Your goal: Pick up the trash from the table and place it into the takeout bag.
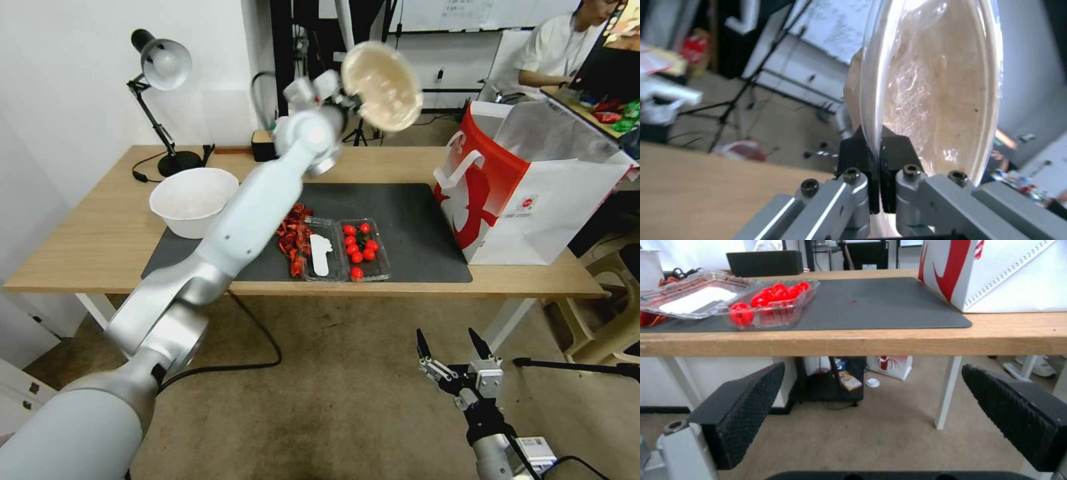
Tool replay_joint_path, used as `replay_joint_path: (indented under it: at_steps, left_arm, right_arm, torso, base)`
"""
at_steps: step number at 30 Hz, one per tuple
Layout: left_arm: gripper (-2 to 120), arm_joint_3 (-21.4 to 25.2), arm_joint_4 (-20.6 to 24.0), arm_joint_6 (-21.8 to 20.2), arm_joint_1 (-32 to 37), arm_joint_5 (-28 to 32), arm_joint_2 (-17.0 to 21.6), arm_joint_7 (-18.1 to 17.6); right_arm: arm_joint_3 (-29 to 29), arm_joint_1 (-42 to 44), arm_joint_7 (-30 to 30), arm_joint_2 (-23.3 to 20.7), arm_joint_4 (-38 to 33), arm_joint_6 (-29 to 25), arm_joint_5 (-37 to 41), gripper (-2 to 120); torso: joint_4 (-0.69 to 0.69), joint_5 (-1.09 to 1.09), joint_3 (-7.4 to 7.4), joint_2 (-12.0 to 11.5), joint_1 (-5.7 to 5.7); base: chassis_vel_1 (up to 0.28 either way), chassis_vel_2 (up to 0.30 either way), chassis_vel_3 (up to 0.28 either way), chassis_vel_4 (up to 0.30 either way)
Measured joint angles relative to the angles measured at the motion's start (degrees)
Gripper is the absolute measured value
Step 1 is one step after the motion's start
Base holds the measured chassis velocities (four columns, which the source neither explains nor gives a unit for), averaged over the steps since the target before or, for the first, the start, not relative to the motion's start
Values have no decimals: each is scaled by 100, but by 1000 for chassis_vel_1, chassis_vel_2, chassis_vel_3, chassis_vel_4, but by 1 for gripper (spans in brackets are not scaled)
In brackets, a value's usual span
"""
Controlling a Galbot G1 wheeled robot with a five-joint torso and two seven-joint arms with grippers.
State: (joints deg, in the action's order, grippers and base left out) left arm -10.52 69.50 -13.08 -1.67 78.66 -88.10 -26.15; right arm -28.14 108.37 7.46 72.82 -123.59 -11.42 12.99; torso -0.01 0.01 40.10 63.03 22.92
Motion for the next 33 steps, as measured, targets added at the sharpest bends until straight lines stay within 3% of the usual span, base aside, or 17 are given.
replay_joint_path:
  at_steps: [7, 17, 23, 31, 33]
  left_arm:
    - [0, -333, -146, 125, -199, -14, -248, 241]
    - [0, -604, 140, 308, -152, -290, -397, 756]
    - [0, -1219, 47, 796, -153, -1331, -401, 1272]
    - [0, -1509, 172, 965, -40, -1660, -399, 1525]
    - [0, -1645, 151, 1018, -26, -2026, -392, 1623]
  right_arm:
    - [-35, 52, 0, 64, -7, 0, -27, 100]
    - [-40, 42, -3, 117, 30, 0, -42, 100]
    - [-22, 5, -23, 113, 86, 0, -25, 100]
    - [-20, -12, -26, 64, 128, 0, 8, 100]
    - [-27, -34, -26, 14, 139, 0, 44, 100]
  torso:
    - [1, -1, 0, 0, 0]
    - [1, -1, 0, 0, 0]
    - [1, -1, 0, 0, 0]
    - [1, -1, 0, 0, 0]
    - [1, -1, 0, 0, 0]
  base:
    - [0, 0, 0, 0]
    - [0, 0, 0, 0]
    - [0, 0, 0, 0]
    - [0, 0, 0, 0]
    - [0, 0, 0, 0]
